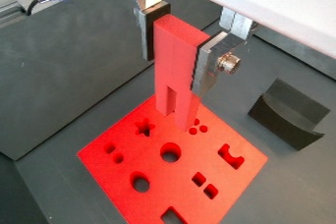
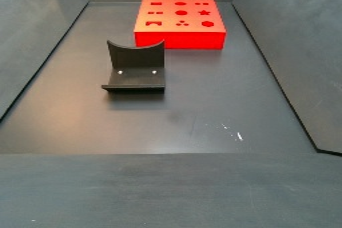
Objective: Insert the double-square object.
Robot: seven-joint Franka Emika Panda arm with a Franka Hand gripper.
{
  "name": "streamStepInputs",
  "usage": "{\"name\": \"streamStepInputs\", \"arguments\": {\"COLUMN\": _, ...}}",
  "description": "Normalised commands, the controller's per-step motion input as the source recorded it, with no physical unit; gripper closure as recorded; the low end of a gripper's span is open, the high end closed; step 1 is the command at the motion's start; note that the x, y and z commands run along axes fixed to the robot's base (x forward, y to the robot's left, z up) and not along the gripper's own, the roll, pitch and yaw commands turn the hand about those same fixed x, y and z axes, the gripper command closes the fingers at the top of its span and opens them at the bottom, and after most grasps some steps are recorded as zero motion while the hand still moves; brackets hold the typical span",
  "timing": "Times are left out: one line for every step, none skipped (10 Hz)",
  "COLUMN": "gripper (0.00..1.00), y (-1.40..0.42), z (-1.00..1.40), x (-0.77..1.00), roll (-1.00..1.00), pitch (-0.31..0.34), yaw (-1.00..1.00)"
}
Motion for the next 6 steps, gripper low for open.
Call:
{"name": "streamStepInputs", "arguments": {"gripper": 1.00, "y": 0.01, "z": 0.00, "x": 0.08, "roll": -0.01, "pitch": 0.000, "yaw": 0.00}}
{"name": "streamStepInputs", "arguments": {"gripper": 1.00, "y": 0.16, "z": -0.17, "x": 0.37, "roll": 0.06, "pitch": 0.037, "yaw": 0.01}}
{"name": "streamStepInputs", "arguments": {"gripper": 1.00, "y": 0.39, "z": -0.42, "x": 0.70, "roll": 0.13, "pitch": 0.051, "yaw": -0.11}}
{"name": "streamStepInputs", "arguments": {"gripper": 1.00, "y": 0.41, "z": -0.59, "x": 0.78, "roll": 0.13, "pitch": 0.000, "yaw": -0.24}}
{"name": "streamStepInputs", "arguments": {"gripper": 1.00, "y": 0.22, "z": -0.61, "x": 0.93, "roll": 0.17, "pitch": 0.000, "yaw": -0.29}}
{"name": "streamStepInputs", "arguments": {"gripper": 1.00, "y": 0.14, "z": -0.67, "x": 0.95, "roll": 0.17, "pitch": -0.013, "yaw": -0.32}}
